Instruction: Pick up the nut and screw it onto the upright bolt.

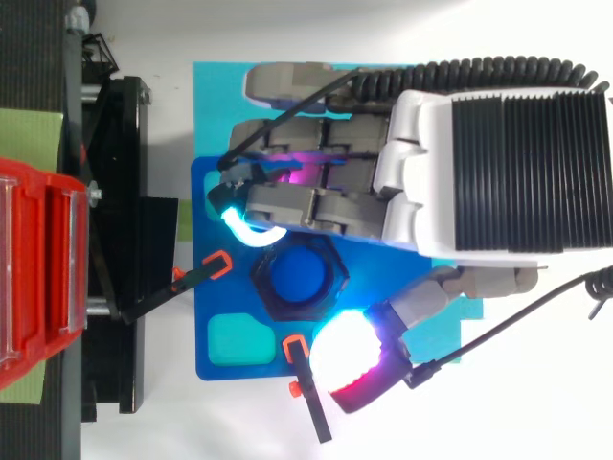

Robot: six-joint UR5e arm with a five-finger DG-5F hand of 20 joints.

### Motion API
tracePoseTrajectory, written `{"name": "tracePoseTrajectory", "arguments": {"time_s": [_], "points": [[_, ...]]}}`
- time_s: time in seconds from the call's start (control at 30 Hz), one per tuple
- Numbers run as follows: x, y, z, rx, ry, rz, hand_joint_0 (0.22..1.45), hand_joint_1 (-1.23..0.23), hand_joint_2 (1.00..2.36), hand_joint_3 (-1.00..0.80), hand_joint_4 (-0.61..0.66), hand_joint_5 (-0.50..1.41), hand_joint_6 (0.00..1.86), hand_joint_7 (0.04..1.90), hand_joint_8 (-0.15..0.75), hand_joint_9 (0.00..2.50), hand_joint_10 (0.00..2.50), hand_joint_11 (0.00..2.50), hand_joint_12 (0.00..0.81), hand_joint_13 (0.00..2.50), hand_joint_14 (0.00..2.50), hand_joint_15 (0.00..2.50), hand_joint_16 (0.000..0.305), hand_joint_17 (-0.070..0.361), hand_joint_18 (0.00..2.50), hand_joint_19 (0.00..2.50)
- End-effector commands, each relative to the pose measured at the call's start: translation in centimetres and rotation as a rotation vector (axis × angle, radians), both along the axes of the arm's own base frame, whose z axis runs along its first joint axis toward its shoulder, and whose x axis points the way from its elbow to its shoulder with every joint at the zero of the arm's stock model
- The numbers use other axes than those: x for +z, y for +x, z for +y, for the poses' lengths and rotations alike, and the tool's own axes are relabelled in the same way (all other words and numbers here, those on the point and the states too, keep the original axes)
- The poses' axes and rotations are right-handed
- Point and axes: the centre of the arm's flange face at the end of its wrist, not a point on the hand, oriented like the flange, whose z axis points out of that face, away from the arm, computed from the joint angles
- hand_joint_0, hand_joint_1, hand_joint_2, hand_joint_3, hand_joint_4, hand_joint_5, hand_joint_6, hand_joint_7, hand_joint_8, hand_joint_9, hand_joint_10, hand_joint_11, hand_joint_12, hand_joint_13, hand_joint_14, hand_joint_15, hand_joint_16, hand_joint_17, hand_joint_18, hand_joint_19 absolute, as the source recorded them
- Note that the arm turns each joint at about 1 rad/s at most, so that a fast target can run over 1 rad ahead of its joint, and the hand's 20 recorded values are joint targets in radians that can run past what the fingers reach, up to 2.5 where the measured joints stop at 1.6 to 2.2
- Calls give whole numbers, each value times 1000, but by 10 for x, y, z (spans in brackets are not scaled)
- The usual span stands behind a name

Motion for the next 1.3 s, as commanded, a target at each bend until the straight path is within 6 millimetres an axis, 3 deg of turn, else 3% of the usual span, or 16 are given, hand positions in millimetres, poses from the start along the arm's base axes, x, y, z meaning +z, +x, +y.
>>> {"name": "tracePoseTrajectory", "arguments": {"time_s": [0.0,0.13,0.37,0.5,0.6,0.67,0.77,0.83,0.93,1.27], "points": [[0,0,-5,-7,-1,1,507,-220,1000,-500,184,1,501,1520,219,680,0,0,235,545,0,0,26,57,190,0],[-1,-2,-14,-16,-2,7,516,-243,1000,-500,142,15,556,1531,224,833,0,0,191,670,0,0,23,51,339,0],[-4,-5,-26,-29,-3,33,536,-269,1000,-500,44,40,680,1285,216,1228,0,0,115,1006,0,0,14,31,687,137],[-3,-6,-29,-32,-3,35,539,-272,1000,-500,41,42,689,1246,224,1320,0,0,106,1049,0,0,13,29,751,174],[-4,-7,-34,-27,-3,38,539,-270,1000,-500,69,45,624,1379,228,1298,0,0,121,1014,0,0,14,33,731,173],[-2,-7,-38,-29,-2,35,532,-260,1000,-500,134,46,507,1593,231,1238,0,0,133,949,0,0,16,37,686,168],[-3,-8,-42,-29,-2,36,526,-252,1000,-500,199,-3,504,1373,236,1144,0,0,152,885,0,0,19,43,625,172],[-2,-7,-43,-21,-1,30,519,-246,1000,-500,242,-61,504,1108,246,1057,0,0,168,827,0,0,21,47,569,157],[6,-5,-46,-12,1,14,511,-242,1000,-500,212,-121,503,878,233,943,0,0,186,767,0,0,23,51,506,138],[14,0,-55,-19,-54,-42,504,-219,1000,-500,175,-132,502,701,201,815,0,0,198,664,0,0,25,55,388,98]]}}
